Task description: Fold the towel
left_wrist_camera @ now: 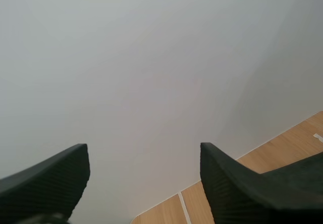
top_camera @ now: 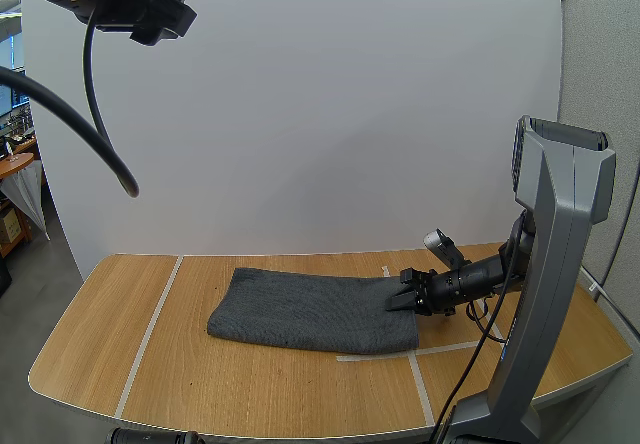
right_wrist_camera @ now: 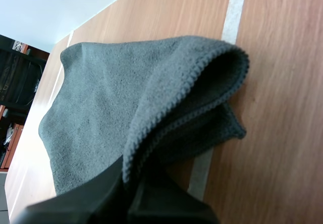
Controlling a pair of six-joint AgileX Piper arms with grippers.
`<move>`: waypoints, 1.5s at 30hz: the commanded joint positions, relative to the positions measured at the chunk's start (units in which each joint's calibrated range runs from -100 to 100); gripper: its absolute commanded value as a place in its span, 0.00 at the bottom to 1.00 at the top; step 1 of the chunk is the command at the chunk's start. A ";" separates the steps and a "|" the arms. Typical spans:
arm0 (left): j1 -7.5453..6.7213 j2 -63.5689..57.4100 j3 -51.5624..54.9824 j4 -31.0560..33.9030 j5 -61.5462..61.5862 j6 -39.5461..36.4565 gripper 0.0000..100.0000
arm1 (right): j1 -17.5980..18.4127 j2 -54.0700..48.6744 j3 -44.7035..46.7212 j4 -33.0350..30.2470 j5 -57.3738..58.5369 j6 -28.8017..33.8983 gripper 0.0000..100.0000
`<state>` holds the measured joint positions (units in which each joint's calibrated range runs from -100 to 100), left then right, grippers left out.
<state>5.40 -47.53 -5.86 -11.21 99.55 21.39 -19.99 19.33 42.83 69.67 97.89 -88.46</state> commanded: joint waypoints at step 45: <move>0.09 -13.36 -0.06 12.57 0.45 -11.64 1.00 | 22.97 -20.32 -8.33 1.14 -15.68 14.60 0.00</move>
<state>5.40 -58.52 -5.86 -0.56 99.89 11.79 -0.10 -0.22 39.72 69.67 89.11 -77.02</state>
